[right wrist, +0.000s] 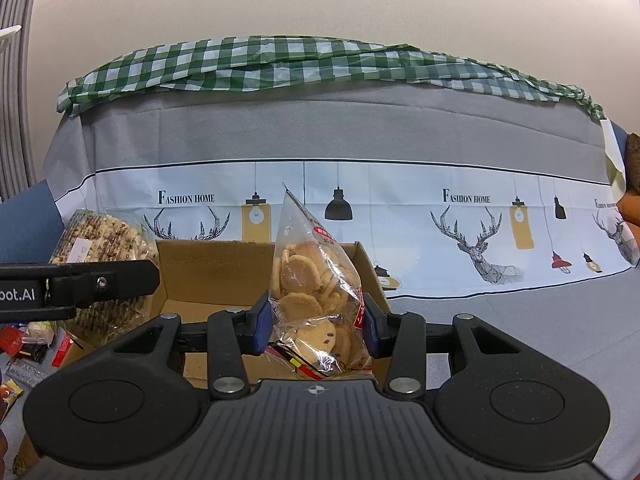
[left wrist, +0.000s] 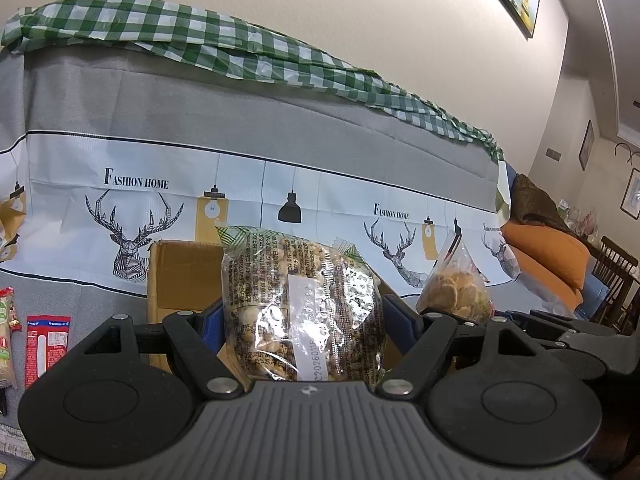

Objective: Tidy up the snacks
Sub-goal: 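Open left tool to drop the peanut bag while right tool drops the cookie bag into the box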

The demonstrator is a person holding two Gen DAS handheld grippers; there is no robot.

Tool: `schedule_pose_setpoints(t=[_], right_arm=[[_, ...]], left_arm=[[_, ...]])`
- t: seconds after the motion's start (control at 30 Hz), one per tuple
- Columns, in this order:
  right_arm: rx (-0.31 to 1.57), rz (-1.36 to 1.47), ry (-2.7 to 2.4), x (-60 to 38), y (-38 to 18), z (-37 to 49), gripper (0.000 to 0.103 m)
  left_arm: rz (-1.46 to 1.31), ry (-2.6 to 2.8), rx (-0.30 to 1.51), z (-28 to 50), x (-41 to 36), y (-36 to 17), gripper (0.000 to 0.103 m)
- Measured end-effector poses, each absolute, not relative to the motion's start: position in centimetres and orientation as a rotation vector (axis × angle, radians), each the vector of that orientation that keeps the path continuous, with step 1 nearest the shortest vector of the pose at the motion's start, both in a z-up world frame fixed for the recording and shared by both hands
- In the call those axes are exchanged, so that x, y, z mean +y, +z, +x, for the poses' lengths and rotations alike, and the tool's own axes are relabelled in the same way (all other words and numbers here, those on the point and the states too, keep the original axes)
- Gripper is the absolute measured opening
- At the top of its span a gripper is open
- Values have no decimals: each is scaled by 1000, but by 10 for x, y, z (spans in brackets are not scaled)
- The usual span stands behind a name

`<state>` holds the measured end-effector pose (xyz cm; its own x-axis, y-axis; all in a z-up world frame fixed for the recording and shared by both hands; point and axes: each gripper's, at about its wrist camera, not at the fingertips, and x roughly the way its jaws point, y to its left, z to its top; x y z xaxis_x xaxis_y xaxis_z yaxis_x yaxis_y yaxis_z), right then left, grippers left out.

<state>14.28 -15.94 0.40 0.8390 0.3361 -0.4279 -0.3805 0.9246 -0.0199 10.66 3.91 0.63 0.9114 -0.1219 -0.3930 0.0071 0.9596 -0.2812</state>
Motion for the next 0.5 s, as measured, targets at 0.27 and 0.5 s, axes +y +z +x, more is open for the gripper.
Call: schedule_pose_setpoints(t=[0.27, 0.5], right_arm=[[448, -126, 375, -156, 1, 146, 68], [443, -130, 374, -151, 0, 144, 68]], left_arm=[[-283, -78, 450, 109, 37, 5, 93], [-286, -55, 432, 106, 43, 6, 93]])
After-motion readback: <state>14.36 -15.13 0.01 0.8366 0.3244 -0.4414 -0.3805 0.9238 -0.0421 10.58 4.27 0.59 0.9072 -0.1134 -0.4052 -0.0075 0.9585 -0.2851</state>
